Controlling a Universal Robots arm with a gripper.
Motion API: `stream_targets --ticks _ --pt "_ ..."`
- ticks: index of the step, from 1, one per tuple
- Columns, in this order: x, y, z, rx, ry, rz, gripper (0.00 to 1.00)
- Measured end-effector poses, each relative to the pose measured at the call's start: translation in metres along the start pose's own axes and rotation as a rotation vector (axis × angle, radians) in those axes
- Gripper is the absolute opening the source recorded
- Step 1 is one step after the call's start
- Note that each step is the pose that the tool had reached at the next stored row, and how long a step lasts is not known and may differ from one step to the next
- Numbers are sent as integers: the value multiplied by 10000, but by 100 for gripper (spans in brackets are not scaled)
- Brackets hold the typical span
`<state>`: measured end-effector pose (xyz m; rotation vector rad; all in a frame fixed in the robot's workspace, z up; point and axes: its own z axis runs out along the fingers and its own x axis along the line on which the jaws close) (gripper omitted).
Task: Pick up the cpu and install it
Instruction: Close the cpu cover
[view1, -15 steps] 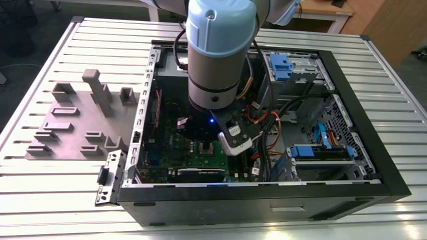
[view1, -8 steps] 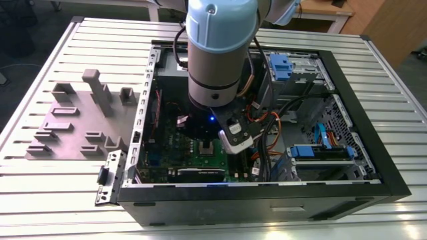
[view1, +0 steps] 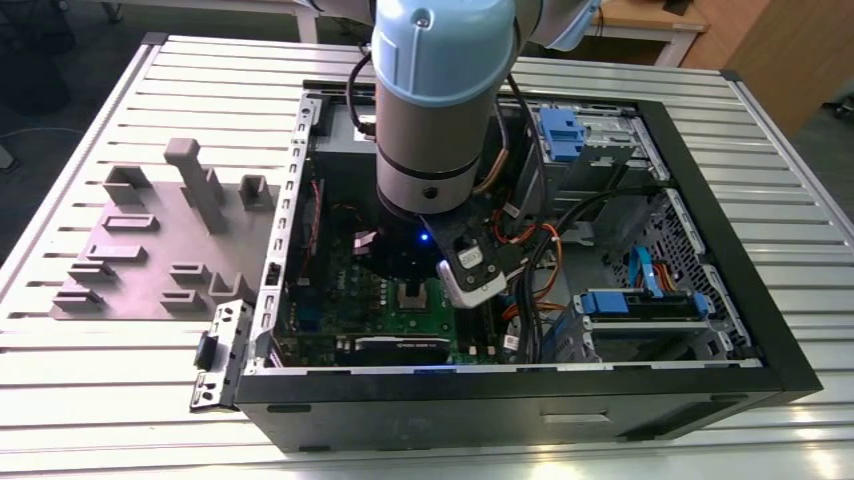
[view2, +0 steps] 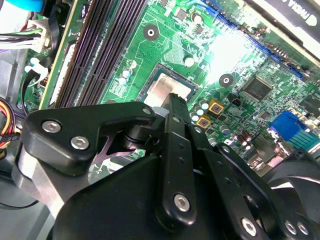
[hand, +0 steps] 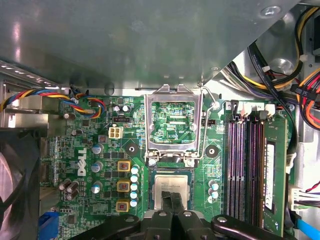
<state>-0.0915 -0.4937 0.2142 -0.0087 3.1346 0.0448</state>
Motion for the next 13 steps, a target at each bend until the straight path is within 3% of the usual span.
stream_targets --ticks 8,13 --pt "-2 0 -7 3 -1 0 11" --pt "-3 2 -80 -1 -3 0 11"
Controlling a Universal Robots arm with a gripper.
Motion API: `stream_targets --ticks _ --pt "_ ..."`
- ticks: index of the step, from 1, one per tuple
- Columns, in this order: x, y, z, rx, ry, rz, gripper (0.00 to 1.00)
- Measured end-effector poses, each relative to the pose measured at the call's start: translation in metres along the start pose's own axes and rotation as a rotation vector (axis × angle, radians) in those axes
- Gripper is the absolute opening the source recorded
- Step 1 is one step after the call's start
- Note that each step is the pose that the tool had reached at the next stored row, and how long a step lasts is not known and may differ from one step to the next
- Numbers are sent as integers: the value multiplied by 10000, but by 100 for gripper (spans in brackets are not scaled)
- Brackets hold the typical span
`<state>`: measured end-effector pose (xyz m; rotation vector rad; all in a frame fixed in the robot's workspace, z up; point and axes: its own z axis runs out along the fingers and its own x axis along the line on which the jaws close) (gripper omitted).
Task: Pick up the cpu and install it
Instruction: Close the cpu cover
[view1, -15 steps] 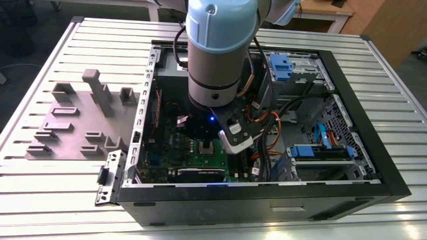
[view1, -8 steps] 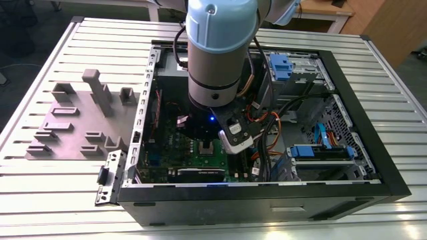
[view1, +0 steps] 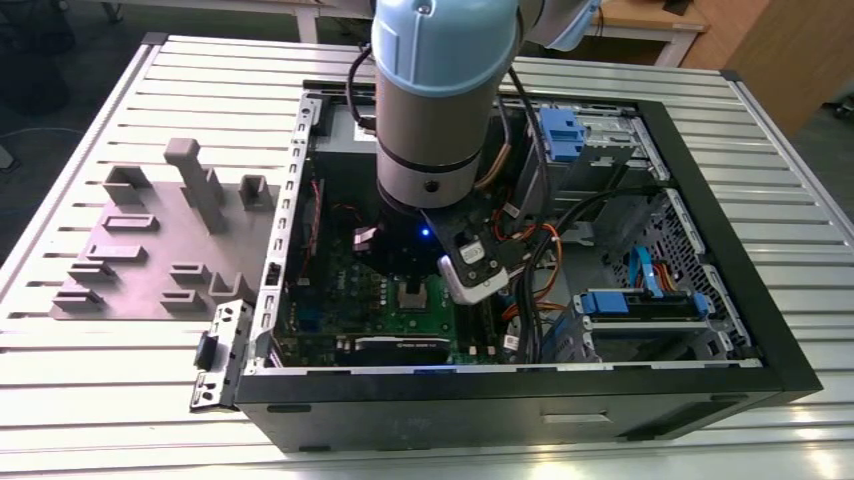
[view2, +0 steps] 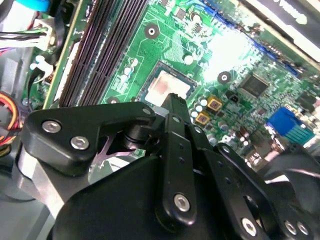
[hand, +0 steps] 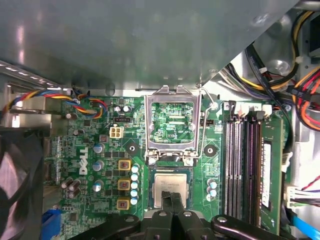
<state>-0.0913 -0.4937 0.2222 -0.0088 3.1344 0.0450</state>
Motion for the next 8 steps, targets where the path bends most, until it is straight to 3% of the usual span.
stream_targets --ticks 8 --pt "-2 7 -230 1 0 -1 11"
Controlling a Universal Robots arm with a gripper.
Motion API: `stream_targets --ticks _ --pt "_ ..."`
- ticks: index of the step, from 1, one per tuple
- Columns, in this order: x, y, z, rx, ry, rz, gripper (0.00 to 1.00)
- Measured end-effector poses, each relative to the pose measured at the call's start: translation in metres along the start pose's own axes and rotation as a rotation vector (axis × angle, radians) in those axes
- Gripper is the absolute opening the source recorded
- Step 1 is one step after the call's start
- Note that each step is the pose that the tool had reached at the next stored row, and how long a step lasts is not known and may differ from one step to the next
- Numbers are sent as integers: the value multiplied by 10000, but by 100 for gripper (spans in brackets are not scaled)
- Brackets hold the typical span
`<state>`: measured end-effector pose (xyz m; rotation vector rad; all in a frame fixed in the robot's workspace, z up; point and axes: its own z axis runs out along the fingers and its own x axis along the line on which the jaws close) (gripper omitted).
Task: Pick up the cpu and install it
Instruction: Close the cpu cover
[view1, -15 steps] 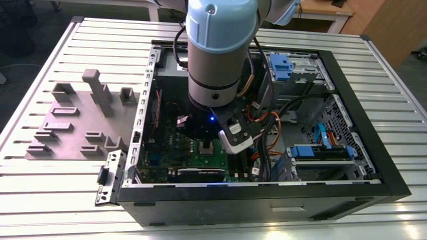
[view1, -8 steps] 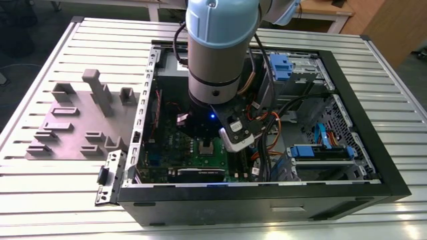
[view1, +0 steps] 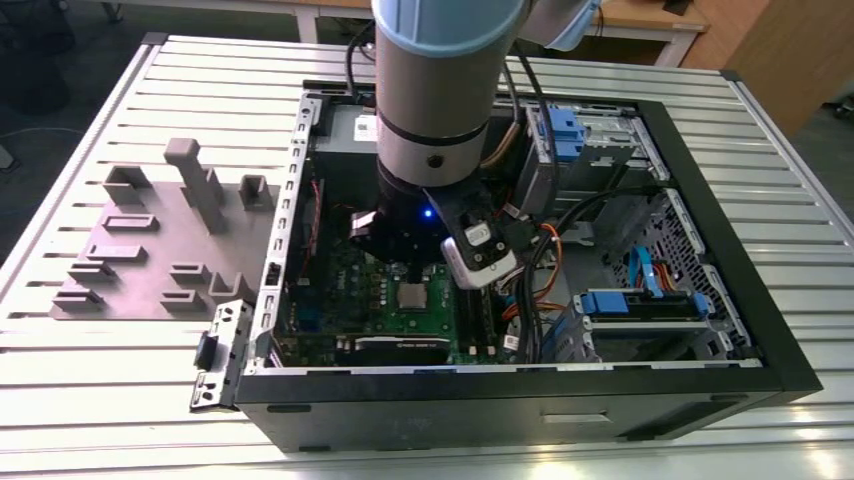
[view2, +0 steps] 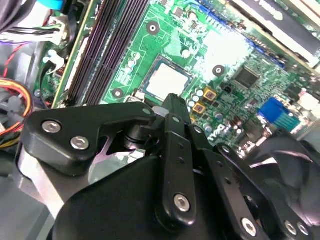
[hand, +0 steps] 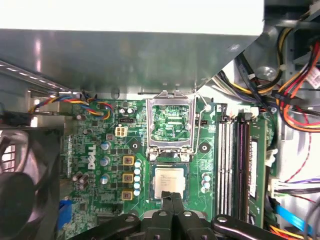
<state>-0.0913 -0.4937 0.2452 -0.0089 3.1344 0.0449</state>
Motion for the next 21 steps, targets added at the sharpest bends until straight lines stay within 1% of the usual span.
stream_targets --ticks 4,5,7,8,13,14,17,18,21 --pt "0 0 -2 -2 -1 0 11" --pt "0 0 -3 0 0 1 17" --pt "0 0 -4 -2 0 0 17" --pt "0 0 -5 -1 0 0 24" --pt "0 0 -7 -1 0 1 22" --pt "0 0 -8 0 0 0 16" --pt "0 0 -10 -1 0 0 17" --pt "0 1 -10 -1 0 1 23" --pt "0 1 -12 -1 0 1 23"
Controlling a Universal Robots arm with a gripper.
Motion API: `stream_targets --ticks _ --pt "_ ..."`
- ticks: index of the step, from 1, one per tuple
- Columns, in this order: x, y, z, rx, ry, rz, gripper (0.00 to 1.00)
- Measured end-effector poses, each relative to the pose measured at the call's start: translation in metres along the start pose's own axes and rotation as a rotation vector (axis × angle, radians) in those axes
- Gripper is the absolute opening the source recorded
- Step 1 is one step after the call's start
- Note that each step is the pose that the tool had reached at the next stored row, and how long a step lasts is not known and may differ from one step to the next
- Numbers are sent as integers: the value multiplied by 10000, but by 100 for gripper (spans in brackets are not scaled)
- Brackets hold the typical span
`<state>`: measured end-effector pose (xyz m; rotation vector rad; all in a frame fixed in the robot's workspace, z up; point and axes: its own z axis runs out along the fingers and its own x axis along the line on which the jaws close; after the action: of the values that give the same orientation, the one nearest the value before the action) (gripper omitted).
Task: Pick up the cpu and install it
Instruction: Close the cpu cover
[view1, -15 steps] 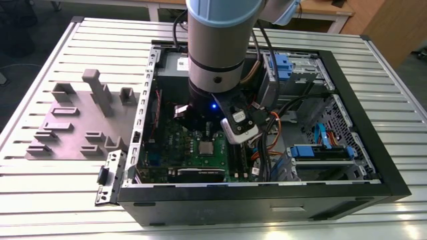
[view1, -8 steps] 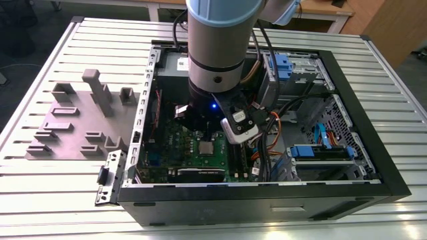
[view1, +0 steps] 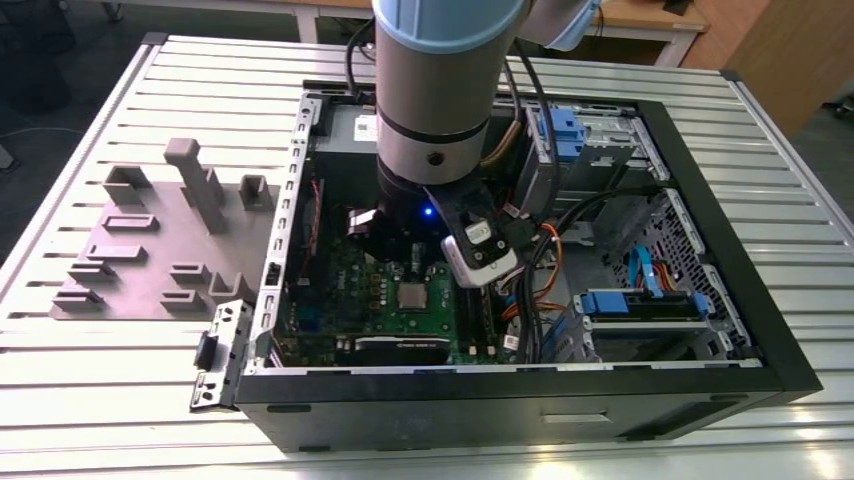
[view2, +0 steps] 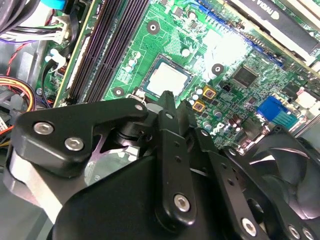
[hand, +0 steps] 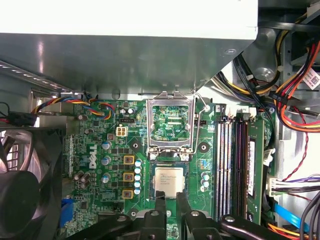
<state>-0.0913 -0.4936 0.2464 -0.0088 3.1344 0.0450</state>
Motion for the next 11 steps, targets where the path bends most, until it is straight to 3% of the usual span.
stream_targets --ticks 2,3,11 --pt "0 0 -1 0 0 0 22" --pt "0 0 -2 0 0 0 15" --pt "0 0 -5 0 0 0 13"
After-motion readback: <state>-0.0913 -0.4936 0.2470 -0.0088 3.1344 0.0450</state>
